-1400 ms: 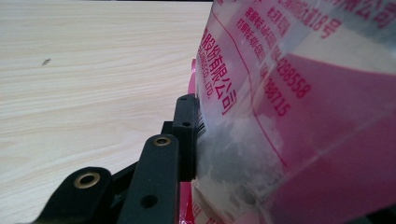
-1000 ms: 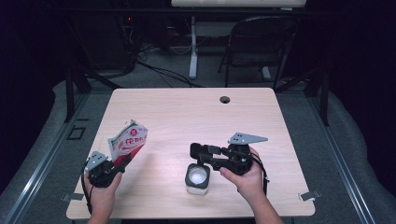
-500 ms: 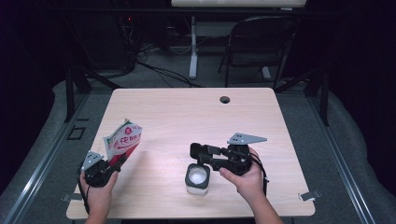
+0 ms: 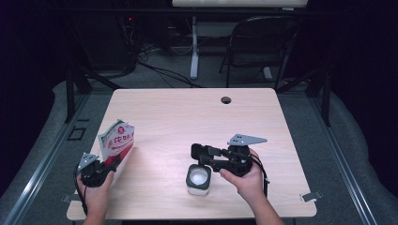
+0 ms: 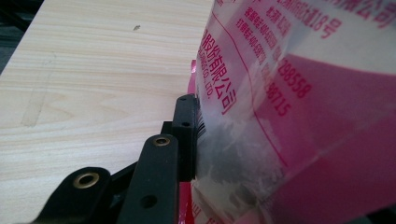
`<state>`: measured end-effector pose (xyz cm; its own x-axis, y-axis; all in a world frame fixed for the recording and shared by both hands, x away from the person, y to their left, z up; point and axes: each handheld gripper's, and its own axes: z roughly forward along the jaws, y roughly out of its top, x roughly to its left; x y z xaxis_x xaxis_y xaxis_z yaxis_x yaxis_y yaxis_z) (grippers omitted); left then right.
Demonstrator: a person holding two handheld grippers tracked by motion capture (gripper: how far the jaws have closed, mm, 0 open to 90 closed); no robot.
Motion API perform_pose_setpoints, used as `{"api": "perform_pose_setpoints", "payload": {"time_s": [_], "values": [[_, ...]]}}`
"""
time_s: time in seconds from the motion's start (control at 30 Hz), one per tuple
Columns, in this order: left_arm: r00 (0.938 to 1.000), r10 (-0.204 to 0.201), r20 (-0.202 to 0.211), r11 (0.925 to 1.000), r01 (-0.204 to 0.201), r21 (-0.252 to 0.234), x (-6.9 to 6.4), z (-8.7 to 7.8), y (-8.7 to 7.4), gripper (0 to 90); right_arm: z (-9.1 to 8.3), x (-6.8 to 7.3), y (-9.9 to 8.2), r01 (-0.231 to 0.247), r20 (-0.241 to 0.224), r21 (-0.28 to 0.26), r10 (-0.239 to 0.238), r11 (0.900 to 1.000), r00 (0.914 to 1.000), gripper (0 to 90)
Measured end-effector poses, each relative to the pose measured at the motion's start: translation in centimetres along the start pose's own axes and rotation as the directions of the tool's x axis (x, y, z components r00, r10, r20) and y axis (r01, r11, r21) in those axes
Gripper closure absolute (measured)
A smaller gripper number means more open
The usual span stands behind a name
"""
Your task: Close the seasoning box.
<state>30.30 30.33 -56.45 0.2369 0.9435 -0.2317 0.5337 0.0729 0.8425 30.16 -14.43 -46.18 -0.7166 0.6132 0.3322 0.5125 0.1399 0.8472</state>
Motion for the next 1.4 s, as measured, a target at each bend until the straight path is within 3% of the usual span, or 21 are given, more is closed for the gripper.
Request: {"api": "perform_pose_setpoints", "payload": {"time_s": [0.53, 0.97, 1.4], "values": [[0.9986, -0.024, -0.048, 0.9990, 0.025, 0.037, 1.3, 0.8, -0.9, 72.9, 0.0, -0.1, 0.0, -0.010, 0.001, -0.007, 0.010, 0.9999, 1.0000, 49.2], [0.9980, -0.039, -0.051, 0.9980, 0.041, 0.047, 1.5, 1.0, -1.1, 69.7, 0.0, -0.2, 0.0, -0.009, 0.001, -0.002, 0.009, 1.0000, 1.0000, 49.2], [0.9975, -0.054, -0.045, 0.9984, 0.055, 0.015, 1.3, 0.7, -0.9, 43.5, 0.0, -0.2, -0.1, -0.011, 0.005, -0.002, 0.011, 0.9999, 0.9999, 49.1]]}}
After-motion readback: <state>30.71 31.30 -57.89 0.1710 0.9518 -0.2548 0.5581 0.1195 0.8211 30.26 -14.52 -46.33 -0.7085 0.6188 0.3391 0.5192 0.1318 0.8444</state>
